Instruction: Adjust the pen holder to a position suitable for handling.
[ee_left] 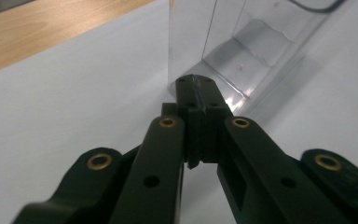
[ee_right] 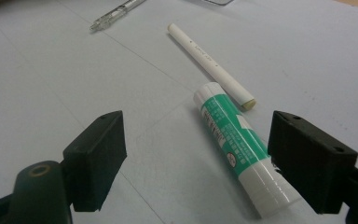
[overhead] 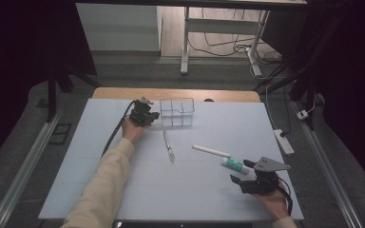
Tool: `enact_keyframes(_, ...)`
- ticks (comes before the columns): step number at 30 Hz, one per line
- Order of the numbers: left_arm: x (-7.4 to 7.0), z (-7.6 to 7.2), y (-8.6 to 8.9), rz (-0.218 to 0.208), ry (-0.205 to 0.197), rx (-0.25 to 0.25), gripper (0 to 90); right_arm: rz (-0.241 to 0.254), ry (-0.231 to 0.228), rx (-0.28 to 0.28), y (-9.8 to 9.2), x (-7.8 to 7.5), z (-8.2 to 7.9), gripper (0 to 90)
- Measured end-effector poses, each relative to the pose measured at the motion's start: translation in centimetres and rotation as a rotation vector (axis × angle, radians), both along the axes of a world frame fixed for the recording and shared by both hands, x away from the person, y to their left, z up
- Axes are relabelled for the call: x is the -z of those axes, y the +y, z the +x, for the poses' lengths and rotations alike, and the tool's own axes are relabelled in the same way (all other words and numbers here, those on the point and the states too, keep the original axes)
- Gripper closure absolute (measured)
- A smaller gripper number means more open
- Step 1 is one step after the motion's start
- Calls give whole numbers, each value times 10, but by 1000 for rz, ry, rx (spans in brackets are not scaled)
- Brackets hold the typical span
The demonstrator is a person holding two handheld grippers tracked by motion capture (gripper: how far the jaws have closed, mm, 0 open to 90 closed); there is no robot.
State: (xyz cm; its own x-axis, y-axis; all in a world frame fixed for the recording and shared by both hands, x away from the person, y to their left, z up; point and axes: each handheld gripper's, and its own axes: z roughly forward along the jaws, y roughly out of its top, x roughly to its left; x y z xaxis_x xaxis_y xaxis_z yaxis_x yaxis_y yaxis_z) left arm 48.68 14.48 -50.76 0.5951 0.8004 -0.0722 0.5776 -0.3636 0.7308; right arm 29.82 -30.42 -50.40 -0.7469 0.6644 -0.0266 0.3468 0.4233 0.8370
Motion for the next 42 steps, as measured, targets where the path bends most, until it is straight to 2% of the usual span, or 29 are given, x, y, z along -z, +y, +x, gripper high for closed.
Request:
enact_keyframes(3, -8, -10, 7, 16, -19, 16, 892, 4, -2, 7, -2, 0, 0, 192)
enact_keyframes(9, -20, -39, 22, 5, -47, 35, 884, 7, -3, 21, -5, -1, 0, 193)
enact_keyframes(11, -21, -48, 27, -6, -48, 38, 838, 15, -3, 18, -5, -1, 0, 193)
enact_keyframes(16, -20, -71, 36, -5, -49, 57, 719, 13, 0, 13, -3, 0, 1, 193)
enact_keyframes(19, -20, -83, 39, 10, -51, 62, 619, 13, 0, 13, -3, 0, 1, 193)
enact_keyframes(24, -21, -102, 42, 19, -53, 71, 525, 13, 1, 13, -3, 0, 1, 193)
enact_keyframes(33, -25, -139, 49, 40, -62, 107, 453, 11, 1, 12, -1, 0, 1, 194)
enact_keyframes(42, -27, -170, 62, 44, -61, 103, 410, 1, 3, 6, 1, 0, 1, 200)
